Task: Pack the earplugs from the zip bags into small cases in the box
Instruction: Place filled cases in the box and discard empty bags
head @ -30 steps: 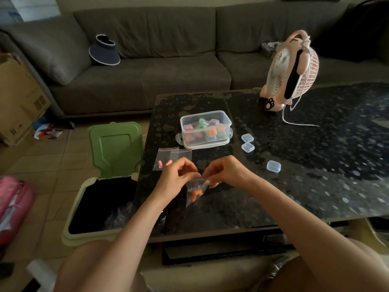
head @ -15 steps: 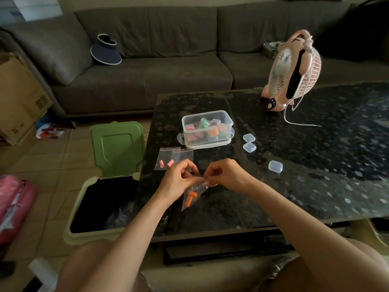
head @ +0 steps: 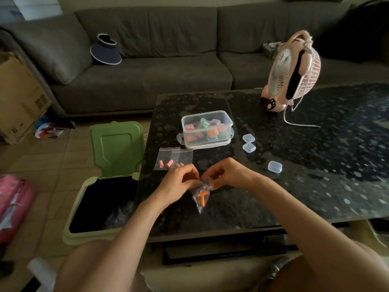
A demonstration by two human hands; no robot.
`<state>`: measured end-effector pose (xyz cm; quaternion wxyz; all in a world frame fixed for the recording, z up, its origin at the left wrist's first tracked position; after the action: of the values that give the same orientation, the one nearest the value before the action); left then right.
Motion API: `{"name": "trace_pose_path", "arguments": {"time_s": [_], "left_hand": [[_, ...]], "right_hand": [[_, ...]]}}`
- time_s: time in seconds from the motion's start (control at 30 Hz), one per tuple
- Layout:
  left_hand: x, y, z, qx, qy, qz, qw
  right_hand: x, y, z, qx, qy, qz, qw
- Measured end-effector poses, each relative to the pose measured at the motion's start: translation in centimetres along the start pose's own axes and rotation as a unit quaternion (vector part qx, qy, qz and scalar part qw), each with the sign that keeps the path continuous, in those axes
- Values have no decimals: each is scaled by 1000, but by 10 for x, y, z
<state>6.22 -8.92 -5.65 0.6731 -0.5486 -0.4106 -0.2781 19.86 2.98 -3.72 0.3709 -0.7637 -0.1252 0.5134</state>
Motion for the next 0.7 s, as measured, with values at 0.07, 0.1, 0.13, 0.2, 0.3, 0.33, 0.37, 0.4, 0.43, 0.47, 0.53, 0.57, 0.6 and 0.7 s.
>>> {"name": "trace_pose_path", "arguments": {"time_s": [0.07,0.1,0.13,0.2,0.3,0.33,0.37,0.4,0.43,0.47,0.53,0.57,0.6,0.7], "left_hand": [[-1,0,0,10,-11,18,1000],[1,0,0,17,-4,29,999],[4,0,0,28,6,41,999],[12,-2,-2,54,28,44,997],[14,-5,-3,72,35,12,997],[13,-5,-3,71,26,-6,997],[11,-6,-2,69,12,-29,997],[8,-7,-2,66,-1,-52,996],[6,-7,-1,61,-16,-71,995],[4,-8,-1,53,-27,-84,995],[1,-7,0,37,-47,-95,994],[1,-6,0,34,-57,-101,993],[1,-5,-1,34,-63,-111,991],[6,-4,-3,41,-64,-133,988]], "right_hand": [[-1,3,0,-12,2,-8,1000],[-1,4,0,-10,5,-19,1000],[0,5,1,-5,10,-33,999],[3,6,3,5,23,-63,998],[7,7,5,9,25,-93,995],[8,7,5,15,22,-92,995],[9,6,5,22,19,-85,996],[9,5,5,28,16,-76,997],[9,3,5,31,13,-65,997],[8,2,5,29,12,-49,998],[8,-1,4,23,14,11,1000],[8,-1,3,20,17,54,998],[9,-1,3,15,22,91,995],[10,4,3,-15,43,112,993]]}}
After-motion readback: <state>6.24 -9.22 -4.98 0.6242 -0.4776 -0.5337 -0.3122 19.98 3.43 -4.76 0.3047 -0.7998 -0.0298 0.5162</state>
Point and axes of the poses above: each hand's wrist, its own z-axis towards the middle knuckle, its own y-axis out of the palm, x = y × z, the point moved 1 cm from there along z, towards the middle knuckle, and after that the axes turned 11 degrees about -z, right-handed, at the moved point
